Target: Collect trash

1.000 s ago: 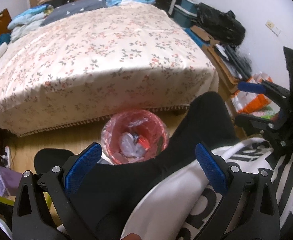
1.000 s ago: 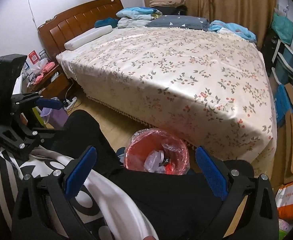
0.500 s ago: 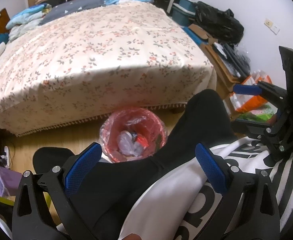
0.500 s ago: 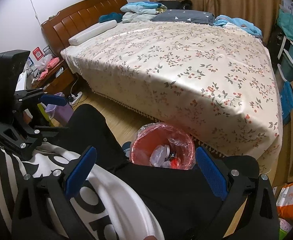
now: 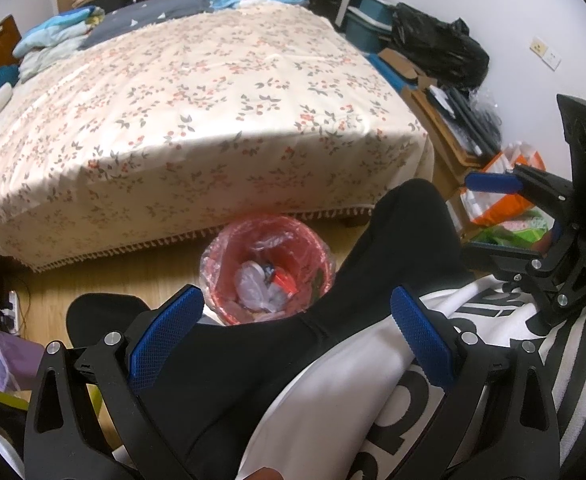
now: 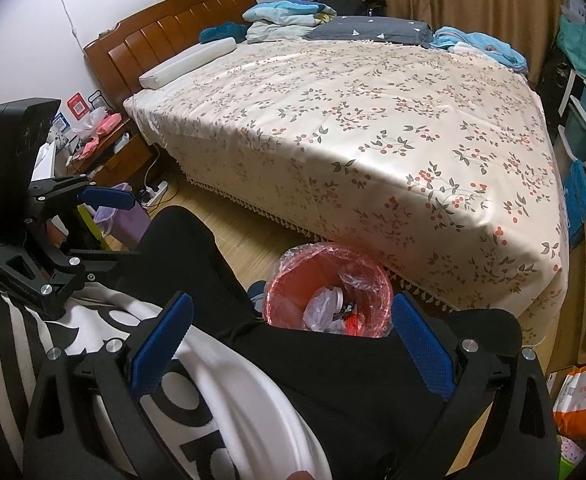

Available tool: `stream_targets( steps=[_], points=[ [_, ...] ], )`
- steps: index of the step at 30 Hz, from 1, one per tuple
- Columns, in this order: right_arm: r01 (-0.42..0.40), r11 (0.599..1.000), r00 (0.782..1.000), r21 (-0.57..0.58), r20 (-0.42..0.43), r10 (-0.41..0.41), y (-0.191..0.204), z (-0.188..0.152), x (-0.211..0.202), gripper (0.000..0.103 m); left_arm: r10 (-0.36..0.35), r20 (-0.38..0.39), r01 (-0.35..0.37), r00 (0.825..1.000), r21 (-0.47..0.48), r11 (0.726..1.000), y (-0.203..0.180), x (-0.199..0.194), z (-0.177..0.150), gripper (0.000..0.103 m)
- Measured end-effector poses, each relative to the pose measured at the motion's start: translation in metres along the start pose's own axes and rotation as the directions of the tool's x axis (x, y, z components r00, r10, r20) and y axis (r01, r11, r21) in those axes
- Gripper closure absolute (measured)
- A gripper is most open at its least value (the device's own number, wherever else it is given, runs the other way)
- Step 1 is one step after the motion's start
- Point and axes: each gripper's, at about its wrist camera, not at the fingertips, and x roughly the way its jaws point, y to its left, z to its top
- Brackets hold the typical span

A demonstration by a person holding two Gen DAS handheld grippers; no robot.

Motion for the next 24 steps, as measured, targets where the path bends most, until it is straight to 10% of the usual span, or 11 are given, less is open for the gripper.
stream_targets(
  steps=[24],
  points=[
    [0.001, 1.0, 1.0, -0.005, 0.002, -0.001, 0.0002, 0.0005, -0.0017, 0.005, -0.001, 0.0, 0.001, 1.0, 0.001, 1.0, 0.0011, -0.0006, 0.0005, 0.006]
  ],
)
